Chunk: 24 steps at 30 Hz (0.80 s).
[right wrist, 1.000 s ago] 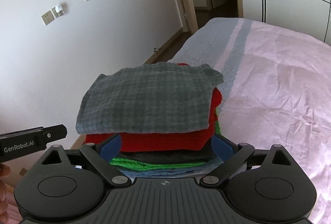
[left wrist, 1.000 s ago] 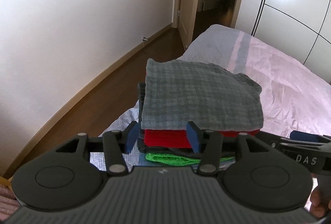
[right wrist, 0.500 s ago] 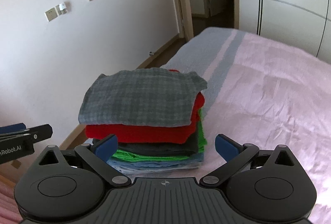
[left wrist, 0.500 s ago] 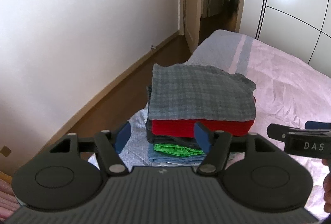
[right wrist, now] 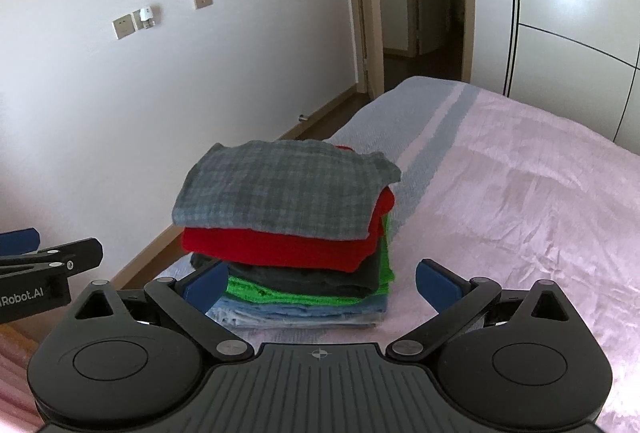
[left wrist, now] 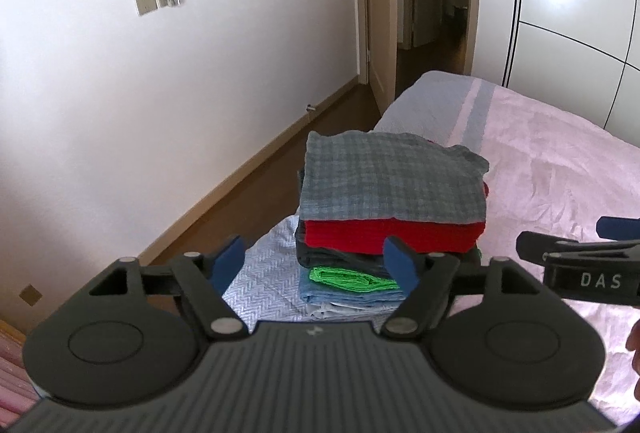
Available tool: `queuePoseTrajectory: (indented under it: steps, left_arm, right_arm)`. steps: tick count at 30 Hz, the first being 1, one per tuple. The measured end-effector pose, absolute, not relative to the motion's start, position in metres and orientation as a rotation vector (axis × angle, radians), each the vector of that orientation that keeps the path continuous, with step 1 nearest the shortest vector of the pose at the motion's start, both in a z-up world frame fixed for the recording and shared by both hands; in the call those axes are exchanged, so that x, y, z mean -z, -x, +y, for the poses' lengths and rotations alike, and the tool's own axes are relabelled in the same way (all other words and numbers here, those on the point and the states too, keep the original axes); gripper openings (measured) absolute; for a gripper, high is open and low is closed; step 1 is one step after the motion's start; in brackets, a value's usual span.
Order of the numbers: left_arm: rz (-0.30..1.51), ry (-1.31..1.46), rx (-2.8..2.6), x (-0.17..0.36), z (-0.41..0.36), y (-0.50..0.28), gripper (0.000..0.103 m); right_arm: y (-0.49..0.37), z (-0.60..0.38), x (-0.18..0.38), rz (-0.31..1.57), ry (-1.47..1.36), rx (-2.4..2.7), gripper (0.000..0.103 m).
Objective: Fold clothes
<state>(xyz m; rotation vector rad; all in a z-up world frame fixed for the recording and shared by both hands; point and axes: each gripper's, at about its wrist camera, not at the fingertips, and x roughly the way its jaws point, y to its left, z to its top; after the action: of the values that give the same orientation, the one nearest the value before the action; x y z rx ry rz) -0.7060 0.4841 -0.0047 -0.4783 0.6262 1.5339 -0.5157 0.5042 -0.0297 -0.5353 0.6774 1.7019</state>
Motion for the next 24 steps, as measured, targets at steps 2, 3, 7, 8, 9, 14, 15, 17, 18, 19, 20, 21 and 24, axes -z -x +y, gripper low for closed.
queuePoseTrajectory:
  steps: [2,3,7,8,9,14,15,17,18,19,20,21,24]
  left_arm:
    - [0.622,0.474,-1.536,0.004,0.474,0.703,0.076]
    - [0.621,0.474,-1.539,0.005,0.468,0.702,0.076]
    - [0.61,0.475,-1.554,0.005,0.443,0.697,0.076]
    - [0.605,0.477,-1.558,0.005,0.437,0.696,0.076]
    - [0.601,0.478,-1.564,0.005,0.431,0.695,0.076]
    - [0.589,0.485,-1.58,0.006,0.403,0.686,0.076]
    - [0.586,0.488,-1.582,0.007,0.398,0.684,0.076]
    - [0.584,0.494,-1.585,0.009,0.388,0.68,0.076]
    - [0.583,0.497,-1.586,0.01,0.382,0.678,0.076]
    - [0.582,0.501,-1.587,0.01,0.38,0.677,0.076]
    - [0.582,0.505,-1.59,0.011,0.377,0.676,0.076]
    - [0.579,0.508,-1.592,0.012,0.373,0.675,0.076]
    - [0.57,0.517,-1.599,0.013,0.363,0.672,0.076]
  right_arm:
    - [0.513,0.495,0.03,0.679,0.535,-1.706,0.102]
    - [0.512,0.49,0.03,0.679,0.536,-1.708,0.102]
    - [0.505,0.467,0.029,0.677,0.548,-1.72,0.102]
    - [0.503,0.461,0.029,0.676,0.551,-1.722,0.102]
    - [0.501,0.456,0.029,0.675,0.554,-1.722,0.102]
    - [0.489,0.43,0.03,0.677,0.565,-1.724,0.102]
    - [0.487,0.425,0.03,0.677,0.567,-1.724,0.102]
    - [0.483,0.417,0.031,0.675,0.574,-1.723,0.102]
    - [0.482,0.413,0.031,0.674,0.578,-1.721,0.102]
    - [0.48,0.41,0.032,0.673,0.582,-1.72,0.102]
    - [0.479,0.407,0.032,0.672,0.586,-1.721,0.102]
    - [0.478,0.405,0.033,0.671,0.589,-1.722,0.102]
    - [0.476,0.4,0.034,0.666,0.599,-1.725,0.102]
